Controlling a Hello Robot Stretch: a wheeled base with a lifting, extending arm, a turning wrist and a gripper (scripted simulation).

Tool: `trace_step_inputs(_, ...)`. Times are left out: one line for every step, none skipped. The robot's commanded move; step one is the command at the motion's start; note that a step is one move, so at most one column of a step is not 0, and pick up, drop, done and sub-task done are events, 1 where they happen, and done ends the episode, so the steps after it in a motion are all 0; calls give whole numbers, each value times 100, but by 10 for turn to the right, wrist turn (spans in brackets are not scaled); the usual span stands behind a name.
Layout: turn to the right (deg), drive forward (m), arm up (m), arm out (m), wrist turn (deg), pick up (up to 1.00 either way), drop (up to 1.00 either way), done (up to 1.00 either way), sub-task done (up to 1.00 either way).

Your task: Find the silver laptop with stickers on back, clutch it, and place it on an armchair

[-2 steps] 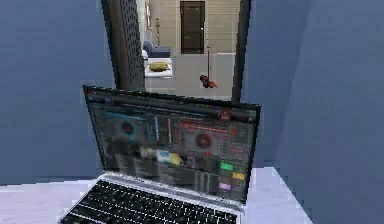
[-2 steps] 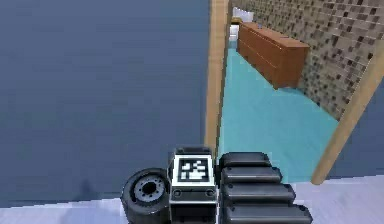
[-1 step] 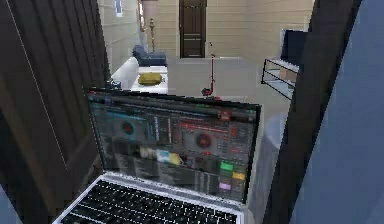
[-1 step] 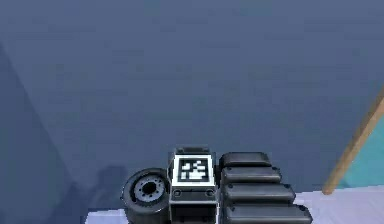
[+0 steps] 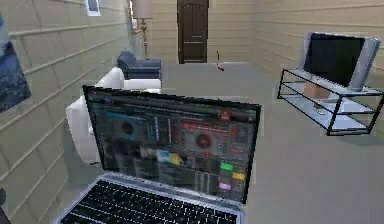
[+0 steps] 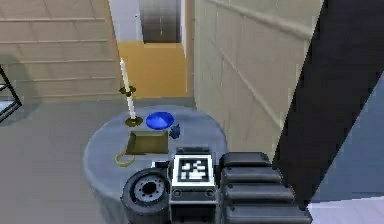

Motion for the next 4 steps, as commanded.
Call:
trace_step_inputs(0, 100, 0, 0, 0, 0, 0, 0, 0)
trace_step_inputs(0, 100, 0, 0, 0, 0, 0, 0, 0)
trace_step_inputs(-30, 0, 0, 0, 0, 0, 0, 0, 0)
trace_step_inputs(450, 0, 0, 0, 0, 0, 0, 0, 0)
